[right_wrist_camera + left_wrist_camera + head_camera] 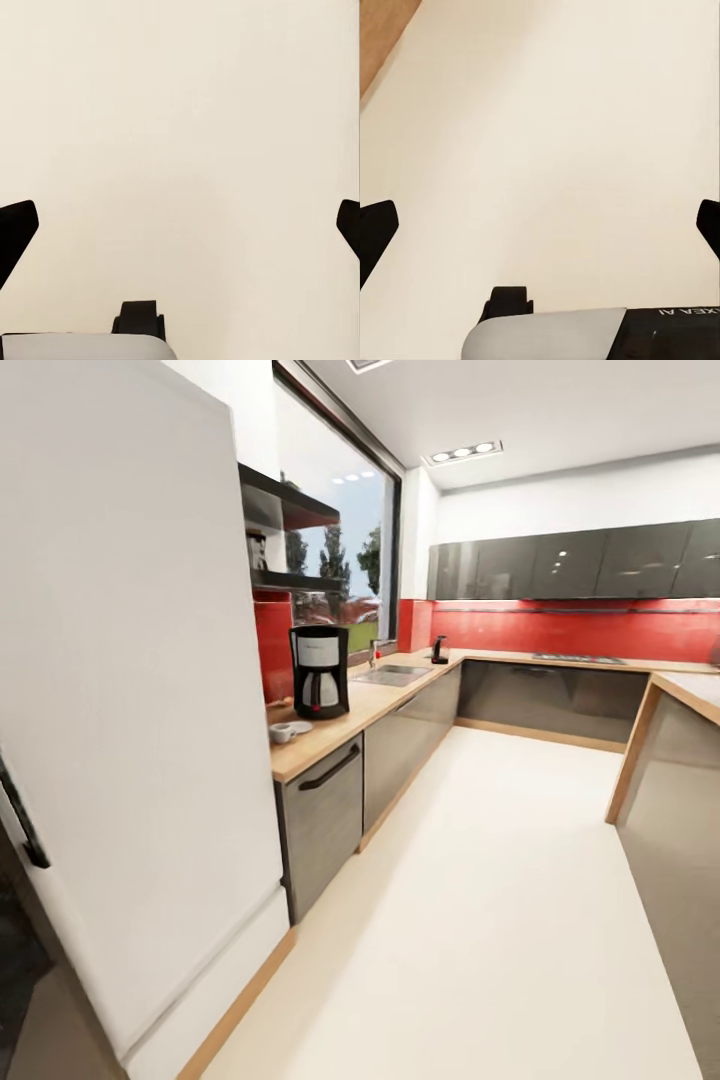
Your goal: Set up a coffee station on the kitchen countertop: keep the coffee maker on the countertop, move the bottle of coffee from the kitchen shelf to the counter next to the coffee maker, place a paper coffee filter on top of the coffee maker, put the saucer next to the coffee maker with the coffee cup on the saucer, and place the electric kettle next to the coffee maker.
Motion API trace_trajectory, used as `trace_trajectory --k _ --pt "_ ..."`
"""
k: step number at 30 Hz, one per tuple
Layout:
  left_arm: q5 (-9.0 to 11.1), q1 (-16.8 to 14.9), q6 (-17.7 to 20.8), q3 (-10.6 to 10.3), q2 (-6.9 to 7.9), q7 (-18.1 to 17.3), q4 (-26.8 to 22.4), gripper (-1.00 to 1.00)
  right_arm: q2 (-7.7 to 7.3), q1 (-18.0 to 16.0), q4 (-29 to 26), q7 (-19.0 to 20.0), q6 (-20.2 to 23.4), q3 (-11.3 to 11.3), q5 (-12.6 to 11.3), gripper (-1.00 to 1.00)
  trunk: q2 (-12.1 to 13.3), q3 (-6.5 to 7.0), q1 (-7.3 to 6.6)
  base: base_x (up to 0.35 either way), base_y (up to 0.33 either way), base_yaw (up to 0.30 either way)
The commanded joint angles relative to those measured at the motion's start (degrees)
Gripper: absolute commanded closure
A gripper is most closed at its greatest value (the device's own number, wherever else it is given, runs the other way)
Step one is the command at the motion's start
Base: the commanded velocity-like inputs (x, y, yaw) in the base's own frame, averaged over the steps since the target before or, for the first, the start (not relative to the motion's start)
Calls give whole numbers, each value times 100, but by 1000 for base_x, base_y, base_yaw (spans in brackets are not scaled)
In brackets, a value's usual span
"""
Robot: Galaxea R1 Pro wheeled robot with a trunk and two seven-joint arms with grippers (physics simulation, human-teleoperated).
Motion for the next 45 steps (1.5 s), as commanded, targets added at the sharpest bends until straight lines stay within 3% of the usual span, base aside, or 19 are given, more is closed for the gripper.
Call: trace_trajectory --k 1,26,45 --pt "-3 3 -7 0 0 1 -10 -100 0 -5 7 -1 -19 -1 -3 -100 -2 -5 3 292 -173 -254" --pt "-3 3 -7 7 7 8 -10 -100 -61 -5 16 8 -11 8 -3 -100 -2 -5 3 289 -202 -64" --pt "6 3 -7 17 9 16 -10 -100 -61 -5 16 -1 -12 8 -3 -100 -2 -5 3 287 -119 -66"
